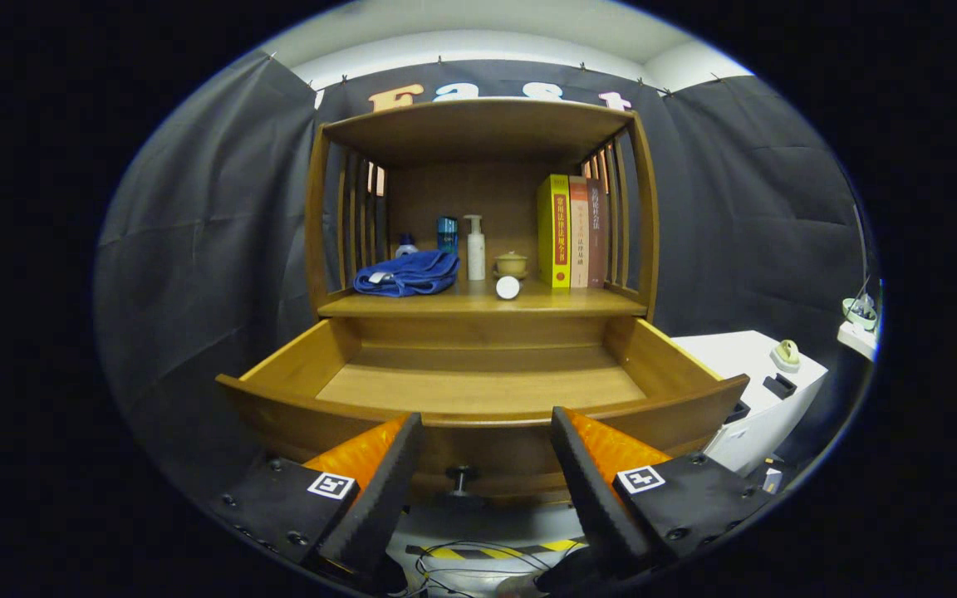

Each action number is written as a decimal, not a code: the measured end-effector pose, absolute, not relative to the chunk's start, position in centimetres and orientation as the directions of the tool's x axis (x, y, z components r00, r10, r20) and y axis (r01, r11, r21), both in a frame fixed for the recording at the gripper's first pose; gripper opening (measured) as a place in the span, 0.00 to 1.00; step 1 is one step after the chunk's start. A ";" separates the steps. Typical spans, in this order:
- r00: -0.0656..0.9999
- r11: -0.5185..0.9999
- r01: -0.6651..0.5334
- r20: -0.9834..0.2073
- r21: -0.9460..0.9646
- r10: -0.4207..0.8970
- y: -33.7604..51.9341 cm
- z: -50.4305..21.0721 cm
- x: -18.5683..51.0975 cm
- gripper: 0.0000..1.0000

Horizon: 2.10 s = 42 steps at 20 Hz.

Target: Pull open the drawer, take out the items inside it, and place them on the countertop above the cabinet.

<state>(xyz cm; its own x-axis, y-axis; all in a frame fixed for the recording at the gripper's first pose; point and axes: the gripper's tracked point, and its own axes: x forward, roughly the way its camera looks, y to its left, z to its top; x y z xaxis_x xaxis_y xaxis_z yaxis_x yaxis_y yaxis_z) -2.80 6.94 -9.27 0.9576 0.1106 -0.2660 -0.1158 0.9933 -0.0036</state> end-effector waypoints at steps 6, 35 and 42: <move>0.947 0.994 -0.106 -0.303 0.003 0.102 7.1 -12.3 -1.8 0.99; 0.963 0.999 -0.041 -0.269 -0.023 0.034 7.9 -12.3 13.9 0.98; 0.963 0.999 -0.038 -0.269 -0.020 0.031 8.1 -12.4 18.5 0.98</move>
<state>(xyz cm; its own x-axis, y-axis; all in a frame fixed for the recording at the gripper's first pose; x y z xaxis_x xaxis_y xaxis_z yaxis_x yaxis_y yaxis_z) 18.54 8.14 -12.41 0.9626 0.0313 -0.2692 -0.0381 0.9991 -0.0198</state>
